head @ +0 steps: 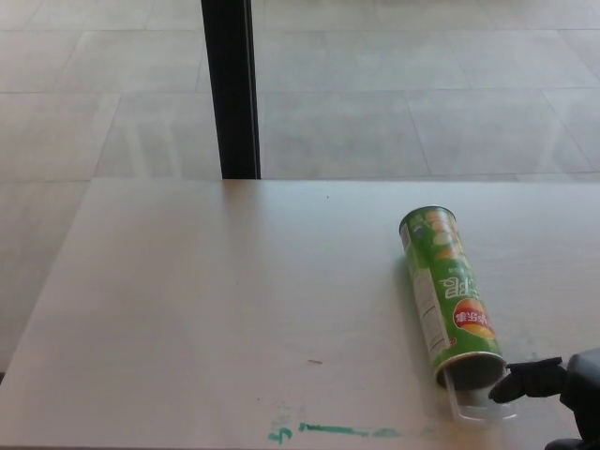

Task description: Use the finger on the right hand of the robot to pull out the chips tray kept inside a container in the middle of the desk

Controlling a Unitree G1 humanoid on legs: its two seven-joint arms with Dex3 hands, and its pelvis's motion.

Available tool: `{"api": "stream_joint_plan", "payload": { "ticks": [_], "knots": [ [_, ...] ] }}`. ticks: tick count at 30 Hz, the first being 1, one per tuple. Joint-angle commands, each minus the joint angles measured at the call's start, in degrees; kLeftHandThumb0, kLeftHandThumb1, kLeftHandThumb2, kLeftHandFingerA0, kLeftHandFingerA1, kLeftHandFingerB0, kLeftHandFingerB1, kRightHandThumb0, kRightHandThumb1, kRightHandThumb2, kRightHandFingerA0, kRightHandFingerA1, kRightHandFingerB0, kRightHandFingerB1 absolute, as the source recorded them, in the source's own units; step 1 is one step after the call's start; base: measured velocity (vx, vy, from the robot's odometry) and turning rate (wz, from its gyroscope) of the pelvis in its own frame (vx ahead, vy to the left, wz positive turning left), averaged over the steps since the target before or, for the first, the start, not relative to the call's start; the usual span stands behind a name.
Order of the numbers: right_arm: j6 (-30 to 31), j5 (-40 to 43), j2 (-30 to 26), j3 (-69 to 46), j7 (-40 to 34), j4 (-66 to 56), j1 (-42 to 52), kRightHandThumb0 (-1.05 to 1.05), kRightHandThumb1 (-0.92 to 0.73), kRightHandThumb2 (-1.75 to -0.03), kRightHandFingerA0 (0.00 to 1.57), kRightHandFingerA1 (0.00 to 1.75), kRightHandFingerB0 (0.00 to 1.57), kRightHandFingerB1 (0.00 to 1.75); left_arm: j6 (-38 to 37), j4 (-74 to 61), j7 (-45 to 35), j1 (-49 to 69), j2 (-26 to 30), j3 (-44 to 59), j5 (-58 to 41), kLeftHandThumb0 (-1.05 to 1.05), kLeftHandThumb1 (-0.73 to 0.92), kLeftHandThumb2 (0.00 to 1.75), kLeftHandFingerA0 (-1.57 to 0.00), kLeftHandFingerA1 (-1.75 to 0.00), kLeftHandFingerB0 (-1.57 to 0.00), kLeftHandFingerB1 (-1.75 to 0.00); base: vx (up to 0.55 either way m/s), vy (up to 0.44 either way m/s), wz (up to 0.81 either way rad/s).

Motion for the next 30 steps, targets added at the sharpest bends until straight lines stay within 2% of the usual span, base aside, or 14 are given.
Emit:
{"api": "stream_joint_plan", "payload": {
  "ticks": [1, 2, 4, 8, 9, 11, 12, 14, 15, 16, 27, 28, 29, 30],
  "knots": [
    [-1.0, -4.0, -0.1, 1.0, 0.0, 3.3, -2.9, -0.19, -0.56, -0.57, 0.88, 1.22, 0.54, 0.47, -1.1, -0.3, 0.0, 0.3, 1.3, 0.2, -0.4, -0.66, 0.71, 0.61, -0.31, -0.7, -0.36, -0.57, 0.0, 0.0, 0.0],
    [-0.7, -3.9, -0.1, 0.8, 0.2, 3.1, -2.4, -0.19, -0.56, -0.57, 0.88, 1.21, 0.54, 0.47, -0.8, 0.2, 0.6, 0.1, 1.5, -0.2, 0.1, -0.69, 0.56, 1.0, -0.34, -0.68, -0.33, -0.61, 0.0, 0.0, 0.0],
    [0.4, -5.0, 0.4, 1.1, 0.3, 3.5, -3.0, -0.2, -0.56, -0.56, 0.89, 1.16, 0.55, 0.46, -0.6, 0.6, 0.2, 0.0, 1.4, 0.3, -0.4, -0.66, 0.69, 0.61, -0.33, -0.69, -0.38, -0.58, 0.0, 0.0, 0.0],
    [0.7, -5.4, 1.2, 0.9, 0.1, 4.3, -3.4, -0.19, -0.55, -0.56, 0.89, 1.2, 0.56, 0.47, -1.1, -0.1, -0.2, 0.7, 1.8, -0.5, 0.5, -0.68, 0.71, 0.61, -0.31, -0.68, -0.35, -0.55, 0.0, 0.0, 0.0],
    [0.4, -5.3, 1.4, 0.8, -0.2, 5.0, -3.6, -0.18, -0.56, -0.57, 0.89, 1.22, 0.55, 0.47, -1.1, -0.2, -0.2, 0.7, 1.7, -0.4, 0.3, -0.69, 0.56, 1.0, -0.34, -0.68, -0.31, -0.6, 0.0, 0.0, 0.0],
    [1.9, -5.6, 2.1, 0.9, 0.8, 5.1, -4.1, -0.19, -0.56, -0.57, 0.89, 1.21, 0.55, 0.46, -0.7, 0.1, -0.1, 0.4, 1.7, -0.2, 0.0, -0.63, 0.72, 0.61, -0.31, -0.66, -0.35, -0.52, 0.0, 0.0, 0.0],
    [2.0, -5.6, 2.2, 0.9, 1.2, 4.9, -4.1, -0.19, -0.56, -0.57, 0.88, 1.2, 0.55, 0.46, -0.8, -0.1, -0.1, 0.5, 1.7, -0.1, -0.1, -0.67, 0.56, 0.99, -0.33, -0.67, -0.31, -0.6, 0.0, 0.0, 0.0],
    [2.4, -6.1, 2.7, 1.1, 1.5, 4.6, -4.0, -0.19, -0.56, -0.57, 0.86, 1.26, 0.55, 0.46, -0.9, -0.3, -0.1, 0.7, 1.6, 0.0, -0.2, -0.67, 0.69, 0.61, -0.33, -0.69, -0.34, -0.56, 0.0, 0.0, 0.0],
    [2.7, -6.6, 3.1, 1.5, 1.6, 4.4, -3.8, -0.2, -0.56, -0.57, 0.86, 1.23, 0.56, 0.45, -1.0, 0.1, 0.2, 0.5, 1.6, -0.2, 0.0, -0.71, 0.56, 1.0, -0.31, -0.65, -0.32, -0.61, 0.0, 0.0, 0.0],
    [2.4, -6.8, 3.3, 1.6, 1.4, 4.3, -3.7, -0.19, -0.56, -0.57, 0.88, 1.23, 0.56, 0.46, -0.5, 0.2, -0.3, 0.3, 1.6, 0.2, -0.5, -0.65, 0.69, 0.6, -0.29, -0.67, -0.34, -0.57, 0.0, 0.0, 0.0],
    [1.7, -7.7, 4.7, 5.1, 3.4, 3.2, -3.2, -0.19, -0.57, -0.57, 0.86, 1.26, 0.55, 0.45, -0.2, 0.0, -0.7, 0.2, 2.1, 0.0, -0.3, -0.66, 0.7, 0.61, -0.3, -0.66, -0.34, -0.56, 0.0, 0.0, 0.0],
    [2.6, -8.2, 5.1, 5.5, 3.5, 3.6, -2.9, -0.19, -0.56, -0.57, 0.87, 1.26, 0.57, 0.46, -0.5, -0.2, -0.7, 0.4, 2.1, -0.3, 0.0, -0.69, 0.55, 1.0, -0.29, -0.65, -0.35, -0.63, 0.0, 0.0, 0.0],
    [2.9, -8.6, 5.6, 5.8, 3.2, 4.2, -2.7, -0.18, -0.56, -0.57, 0.86, 1.27, 0.57, 0.46, -0.8, -0.3, -0.8, 0.5, 2.1, -0.4, 0.1, -0.67, 0.7, 0.61, -0.29, -0.65, -0.33, -0.53, 0.0, 0.0, 0.0],
    [3.0, -8.8, 5.8, 5.9, 2.9, 4.5, -2.7, -0.18, -0.56, -0.57, 0.86, 1.27, 0.57, 0.46, -1.1, -0.5, -0.7, 0.7, 2.1, -0.6, 0.2, -0.66, 0.53, 1.0, -0.32, -0.67, -0.34, -0.63, 0.0, 0.0, 0.0]
  ]
}}
